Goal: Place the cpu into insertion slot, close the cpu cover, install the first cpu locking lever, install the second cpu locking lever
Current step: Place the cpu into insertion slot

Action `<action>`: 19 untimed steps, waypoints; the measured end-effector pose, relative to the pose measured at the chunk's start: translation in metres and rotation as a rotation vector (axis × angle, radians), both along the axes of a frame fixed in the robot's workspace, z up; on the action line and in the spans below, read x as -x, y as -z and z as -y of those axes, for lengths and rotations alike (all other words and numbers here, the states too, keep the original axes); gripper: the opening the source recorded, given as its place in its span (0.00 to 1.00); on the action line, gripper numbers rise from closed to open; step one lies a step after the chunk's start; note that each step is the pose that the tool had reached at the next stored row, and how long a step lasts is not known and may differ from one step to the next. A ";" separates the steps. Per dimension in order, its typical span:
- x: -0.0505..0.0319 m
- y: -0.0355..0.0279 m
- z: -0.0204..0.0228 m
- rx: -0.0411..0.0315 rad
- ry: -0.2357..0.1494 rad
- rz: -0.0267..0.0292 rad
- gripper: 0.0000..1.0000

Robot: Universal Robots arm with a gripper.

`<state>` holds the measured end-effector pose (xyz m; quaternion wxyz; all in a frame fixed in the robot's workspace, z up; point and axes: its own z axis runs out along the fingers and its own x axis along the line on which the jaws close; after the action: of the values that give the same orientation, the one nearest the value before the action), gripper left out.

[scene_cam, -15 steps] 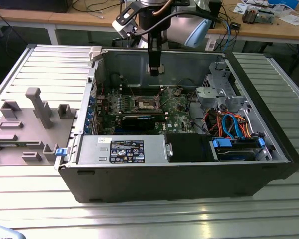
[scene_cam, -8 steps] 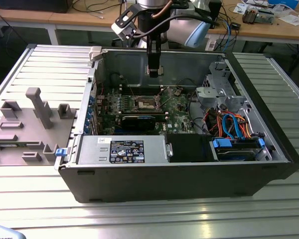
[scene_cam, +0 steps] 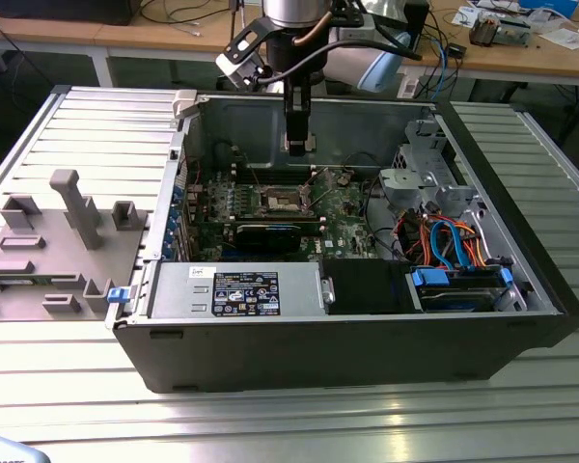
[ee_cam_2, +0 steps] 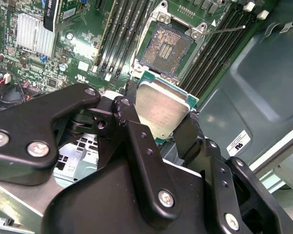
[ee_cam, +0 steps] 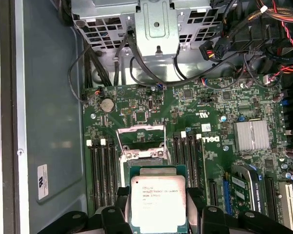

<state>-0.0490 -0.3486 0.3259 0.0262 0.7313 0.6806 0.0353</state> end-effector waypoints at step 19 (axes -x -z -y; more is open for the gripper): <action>0.0066 0.0043 0.0009 0.0001 0.000 0.0000 0.55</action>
<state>-0.0556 -0.3495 0.3216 0.0262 0.7313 0.6806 0.0353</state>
